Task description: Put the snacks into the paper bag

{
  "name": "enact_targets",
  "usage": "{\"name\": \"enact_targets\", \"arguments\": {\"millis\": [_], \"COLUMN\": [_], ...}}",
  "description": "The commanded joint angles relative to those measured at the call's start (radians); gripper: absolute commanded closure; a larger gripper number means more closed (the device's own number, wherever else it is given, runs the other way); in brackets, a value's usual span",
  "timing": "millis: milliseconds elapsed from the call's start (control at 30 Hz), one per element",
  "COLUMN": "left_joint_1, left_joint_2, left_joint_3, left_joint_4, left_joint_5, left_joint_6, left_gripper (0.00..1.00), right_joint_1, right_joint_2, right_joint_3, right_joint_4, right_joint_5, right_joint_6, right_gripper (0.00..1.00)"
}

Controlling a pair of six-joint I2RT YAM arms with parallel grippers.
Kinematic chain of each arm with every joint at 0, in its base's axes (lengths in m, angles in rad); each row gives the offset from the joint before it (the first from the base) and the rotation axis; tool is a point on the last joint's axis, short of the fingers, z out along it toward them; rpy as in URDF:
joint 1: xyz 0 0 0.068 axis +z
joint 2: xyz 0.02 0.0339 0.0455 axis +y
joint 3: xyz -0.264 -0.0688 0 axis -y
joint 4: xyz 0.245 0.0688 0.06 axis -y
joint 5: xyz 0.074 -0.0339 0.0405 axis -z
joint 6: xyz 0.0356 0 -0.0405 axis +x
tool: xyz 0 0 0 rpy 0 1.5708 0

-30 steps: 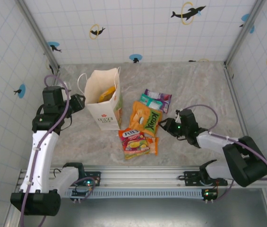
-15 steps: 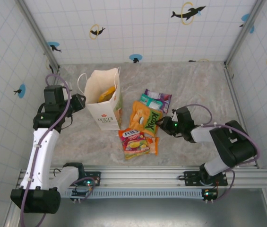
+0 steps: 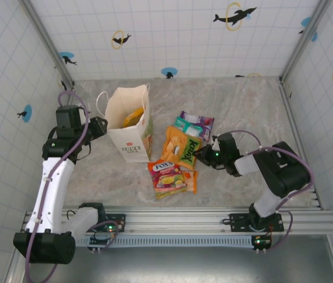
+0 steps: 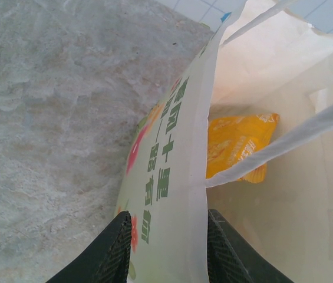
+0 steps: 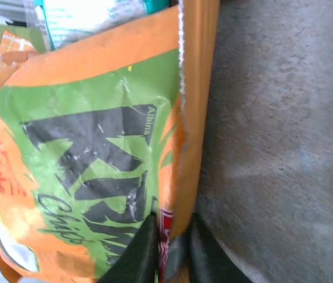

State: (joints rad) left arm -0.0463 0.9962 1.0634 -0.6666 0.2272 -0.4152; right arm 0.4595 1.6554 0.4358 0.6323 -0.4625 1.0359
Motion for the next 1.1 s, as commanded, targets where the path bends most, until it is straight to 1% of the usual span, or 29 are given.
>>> {"name": "enact_targets", "arguments": {"millis": [0,100,167,200,333,433,567,733,833,967,1067], "left_joint_1": [-0.008,-0.008,-0.008,-0.008,-0.008,-0.007,-0.008,-0.009,-0.008,-0.008,-0.008], "left_joint_2": [0.001,-0.003,-0.009,-0.018,-0.058,-0.079,-0.103,-0.176,-0.215,-0.221,-0.196], "left_joint_3": [0.043,0.055,0.065,0.067,0.073,0.084,0.106,0.093,0.078,0.086,0.084], "left_joint_4": [-0.011,-0.021,-0.020,-0.013,0.013,0.011,-0.001,0.016,0.015,-0.053,-0.097], "left_joint_5": [-0.003,-0.006,0.007,0.019,0.053,0.082,0.203,0.272,0.357,0.461,0.557], "left_joint_6": [0.022,0.032,0.051,0.056,0.101,0.169,0.298,0.440,0.526,0.620,0.649], "left_gripper": [0.63,0.63,0.64,0.63,0.63,0.60,0.54,0.48,0.41,0.36,0.34], "right_joint_1": [0.000,0.001,0.005,0.007,0.020,0.044,0.087,0.152,0.191,0.268,0.322], "right_joint_2": [-0.044,-0.109,-0.158,-0.185,-0.289,-0.368,-0.463,-0.567,-0.604,-0.622,-0.641], "right_joint_3": [0.015,0.031,0.050,0.062,0.104,0.137,0.193,0.244,0.294,0.362,0.380], "right_joint_4": [-0.012,-0.089,-0.161,-0.199,-0.322,-0.393,-0.486,-0.549,-0.635,-0.742,-0.775], "right_joint_5": [0.023,0.050,0.070,0.109,0.170,0.234,0.324,0.431,0.506,0.624,0.643], "right_joint_6": [-0.042,-0.109,-0.165,-0.196,-0.322,-0.449,-0.666,-0.940,-1.060,-1.210,-1.318], "right_gripper": [0.90,0.96,0.99,0.99,1.00,1.00,1.00,1.00,1.00,1.00,1.00]}}
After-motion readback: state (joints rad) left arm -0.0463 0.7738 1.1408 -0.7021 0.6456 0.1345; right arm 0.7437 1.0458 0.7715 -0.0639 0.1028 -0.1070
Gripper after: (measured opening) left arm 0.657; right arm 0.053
